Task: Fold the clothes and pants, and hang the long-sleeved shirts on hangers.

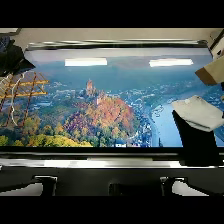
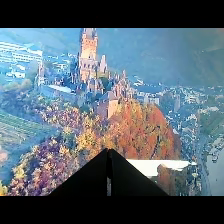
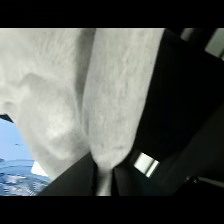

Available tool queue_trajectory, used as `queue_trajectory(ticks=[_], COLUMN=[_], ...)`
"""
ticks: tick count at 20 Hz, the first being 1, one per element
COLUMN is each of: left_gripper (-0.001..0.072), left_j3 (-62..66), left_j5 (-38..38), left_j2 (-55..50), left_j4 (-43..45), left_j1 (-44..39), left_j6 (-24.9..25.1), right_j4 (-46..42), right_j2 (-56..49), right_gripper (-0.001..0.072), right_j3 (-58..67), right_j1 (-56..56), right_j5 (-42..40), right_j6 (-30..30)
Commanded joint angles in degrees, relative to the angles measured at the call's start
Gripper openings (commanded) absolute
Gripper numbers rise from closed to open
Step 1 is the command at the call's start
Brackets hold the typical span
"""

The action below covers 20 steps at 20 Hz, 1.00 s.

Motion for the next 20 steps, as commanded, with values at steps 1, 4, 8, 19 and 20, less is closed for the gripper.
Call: queue_trajectory(ticks=[1, 4, 8, 19, 20], left_gripper=[0.002, 0.002, 0.002, 0.002, 0.002], left_j3=[-0.02, -0.02, -0.02, -0.02, -0.02], left_j5=[0.04, 0.02, 0.02, 0.02, 0.04], left_j2=[-0.13, -0.37, -0.55, -0.55, -0.55], left_j4=[0.02, 0.0, 0.0, 0.04, 0.04], left_j1=[-0.04, -0.04, -0.09, -0.87, -0.87], left_j6=[0.0, -0.02, -0.02, 0.0, -0.02], right_j4=[-1.25, -1.7, -1.99, -6.69, -6.73], right_j2=[0.07, 0.07, 0.07, 2.75, 3.19], right_gripper=[0.0037, 0.0038, 0.0038, 0.0038, 0.0038], right_j3=[-8.07, -12.5, -16.76, -17.92, -17.94], right_j1=[0.04, 0.04, 0.04, 0.04, 0.04], right_j5=[1.2, 1.73, 3.39, 3.54, 3.54], right_j6=[0.09, -0.28, -1.14, -3.93, -3.93])
